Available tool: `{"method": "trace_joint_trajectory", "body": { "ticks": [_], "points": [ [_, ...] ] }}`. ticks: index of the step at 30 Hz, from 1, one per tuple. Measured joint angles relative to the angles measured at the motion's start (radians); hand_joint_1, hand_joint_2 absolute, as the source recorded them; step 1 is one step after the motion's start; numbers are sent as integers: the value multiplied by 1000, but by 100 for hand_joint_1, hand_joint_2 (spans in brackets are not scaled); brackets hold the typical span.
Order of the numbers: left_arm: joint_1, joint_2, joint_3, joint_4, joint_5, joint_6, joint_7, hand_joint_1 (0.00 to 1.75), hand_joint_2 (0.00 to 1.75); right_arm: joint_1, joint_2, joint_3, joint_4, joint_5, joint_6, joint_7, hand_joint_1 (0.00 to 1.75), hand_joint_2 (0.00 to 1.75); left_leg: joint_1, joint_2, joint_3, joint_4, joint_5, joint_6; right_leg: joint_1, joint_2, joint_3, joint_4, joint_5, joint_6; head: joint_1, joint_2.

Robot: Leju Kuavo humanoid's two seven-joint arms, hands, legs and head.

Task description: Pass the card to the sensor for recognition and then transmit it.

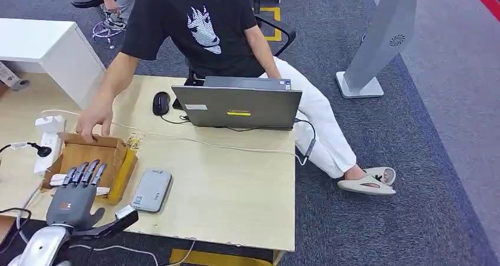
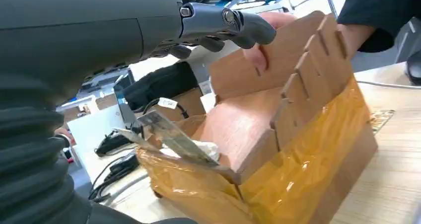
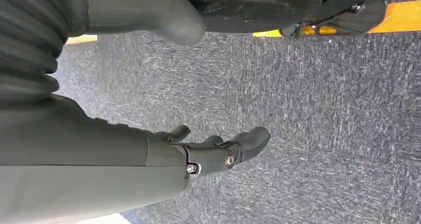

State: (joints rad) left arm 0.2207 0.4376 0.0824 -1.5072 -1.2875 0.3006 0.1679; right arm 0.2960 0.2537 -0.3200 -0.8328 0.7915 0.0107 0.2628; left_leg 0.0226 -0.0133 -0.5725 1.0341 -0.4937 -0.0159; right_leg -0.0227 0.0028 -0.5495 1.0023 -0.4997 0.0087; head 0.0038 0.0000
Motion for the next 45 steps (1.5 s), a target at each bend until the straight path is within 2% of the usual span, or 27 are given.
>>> {"method": "trace_joint_trajectory", "body": {
  "ticks": [5,6,7,8,9,10,11,12,26,45],
  "points": [
    [0,34,-30,-20,-5,-34,31,0,175,1,-5,19,0,-19,-11,16,0,175,0,0,0,0,0,0,0,0,0,0,0,0,0,0],
    [1,45,-32,-23,-8,-37,34,9,175,1,-6,23,0,-27,-12,19,0,175,0,0,0,0,0,0,0,0,0,0,0,0,0,0],
    [1,53,-33,-25,-7,-39,37,26,175,1,-8,25,0,-32,-12,20,0,175,0,0,0,0,0,0,0,0,0,0,0,0,0,0],
    [2,57,-33,-26,-2,-42,38,61,175,1,-9,27,0,-35,-13,23,0,175,0,0,0,0,0,0,0,0,0,0,0,0,0,0],
    [4,60,-34,-29,3,-48,38,122,175,2,-10,32,0,-36,-14,27,0,175,0,0,0,0,0,0,0,0,0,0,0,0,0,0],
    [6,65,-34,-31,8,-50,39,159,175,3,-12,39,0,-37,-14,27,0,175,0,0,0,0,0,0,0,0,0,0,0,0,0,0],
    [7,69,-34,-31,9,-51,39,161,175,3,-13,43,0,-37,-14,28,0,175,0,0,0,0,0,0,0,0,0,0,0,0,0,0],
    [9,72,-34,-31,10,-51,40,175,175,3,-15,45,0,-38,-14,28,0,175,0,0,0,0,0,0,0,0,0,0,0,0,0,0],
    [15,85,-41,-31,11,-63,47,175,175,9,-32,94,0,-72,-30,44,0,175,0,1,1,0,0,0,0,2,0,0,0,0,0,0],
    [15,85,-41,-31,13,-64,47,175,175,8,-35,99,-1,-72,-30,45,0,175,0,1,0,0,0,0,0,1,0,0,0,0,0,0]
  ]
}}
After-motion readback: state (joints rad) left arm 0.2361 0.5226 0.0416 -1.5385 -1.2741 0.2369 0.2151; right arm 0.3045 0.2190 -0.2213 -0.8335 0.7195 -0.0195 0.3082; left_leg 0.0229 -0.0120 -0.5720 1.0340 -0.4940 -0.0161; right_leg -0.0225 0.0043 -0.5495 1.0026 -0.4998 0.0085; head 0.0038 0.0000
